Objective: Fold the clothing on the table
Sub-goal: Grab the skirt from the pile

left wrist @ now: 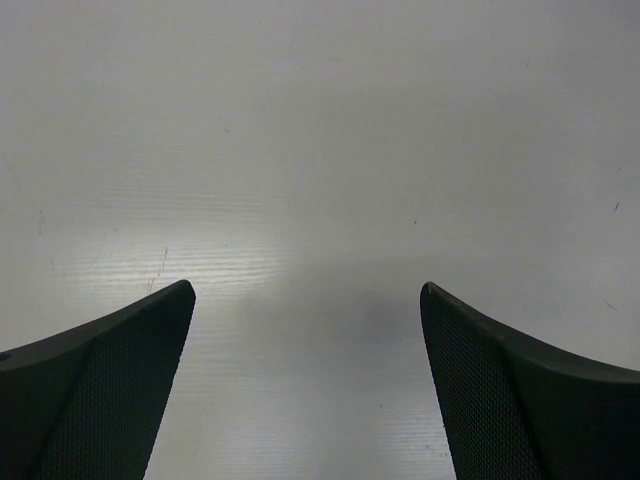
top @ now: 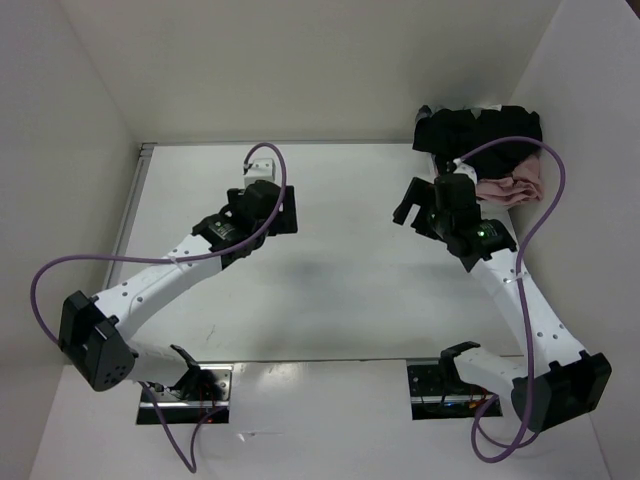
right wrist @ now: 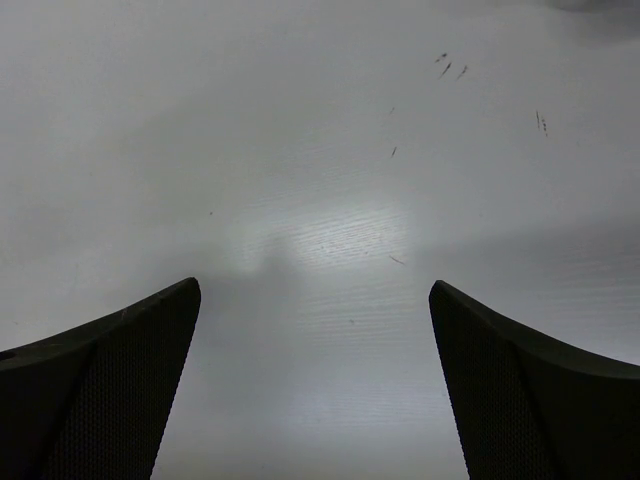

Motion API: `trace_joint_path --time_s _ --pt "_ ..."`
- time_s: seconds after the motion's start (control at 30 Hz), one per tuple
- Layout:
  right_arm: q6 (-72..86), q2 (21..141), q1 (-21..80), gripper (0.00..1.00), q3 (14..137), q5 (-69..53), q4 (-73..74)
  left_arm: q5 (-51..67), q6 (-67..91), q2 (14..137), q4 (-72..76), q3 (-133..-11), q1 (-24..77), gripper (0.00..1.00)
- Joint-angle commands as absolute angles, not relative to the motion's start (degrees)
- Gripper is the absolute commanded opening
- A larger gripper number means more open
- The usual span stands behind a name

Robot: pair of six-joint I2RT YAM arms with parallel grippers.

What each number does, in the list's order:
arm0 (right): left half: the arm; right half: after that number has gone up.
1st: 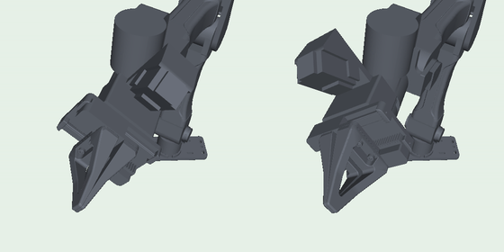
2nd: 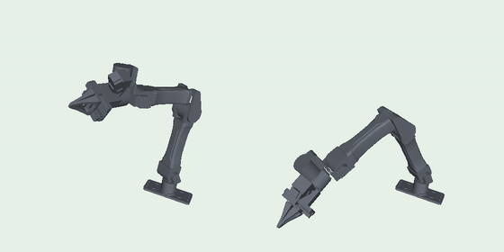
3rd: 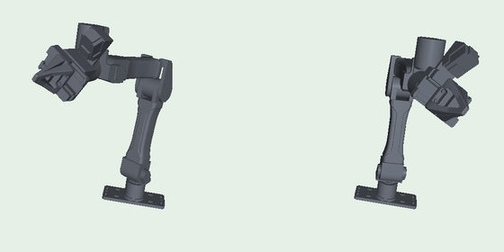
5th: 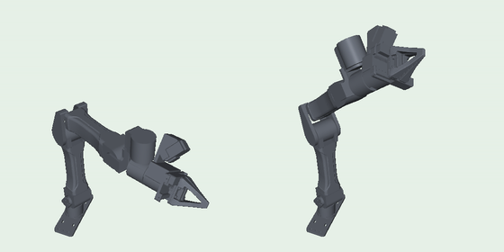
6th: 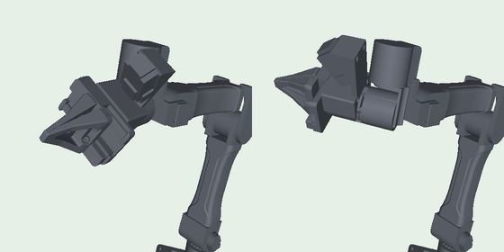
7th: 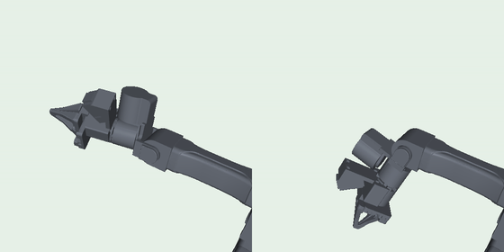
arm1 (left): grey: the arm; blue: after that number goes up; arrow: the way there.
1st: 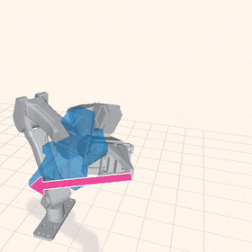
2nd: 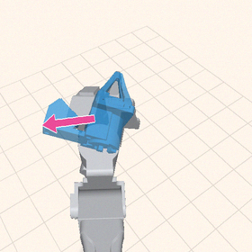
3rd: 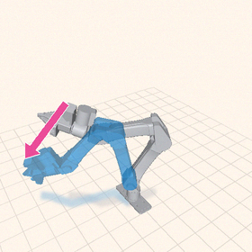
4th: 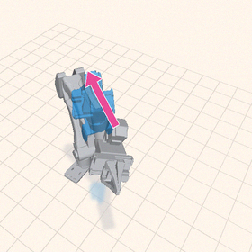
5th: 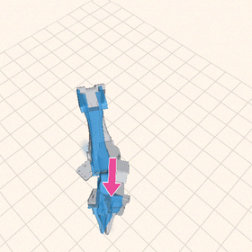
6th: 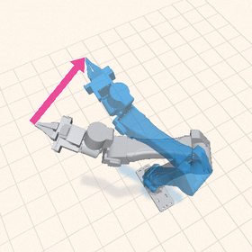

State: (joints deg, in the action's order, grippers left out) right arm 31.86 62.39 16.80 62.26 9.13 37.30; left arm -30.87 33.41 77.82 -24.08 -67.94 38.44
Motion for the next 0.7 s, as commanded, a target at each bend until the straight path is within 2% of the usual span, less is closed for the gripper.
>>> trace_joint_path --time_s 0.0,0.23,0.37,0.5,0.67 --pt "31.03 61.70 16.08 1.00 62.48 9.05 35.07 -30.67 33.93 77.08 -22.94 -69.09 38.58 1.00" --pt "31.03 66.78 14.34 1.00 70.03 13.87 37.08 -32.96 35.32 73.22 -18.47 -64.17 38.58 1.00" --pt "30.50 76.26 9.15 0.96 79.95 16.52 37.98 -35.24 35.86 66.47 -15.65 -59.86 38.58 1.00" --pt "32.95 83.31 2.73 0.92 84.28 15.30 32.88 -35.08 36.39 60.30 -12.93 -56.17 38.58 1.00" --pt "32.70 95.94 -0.78 0.92 92.80 20.19 29.97 -33.93 36.39 56.51 -10.37 -53.70 38.58 1.00"
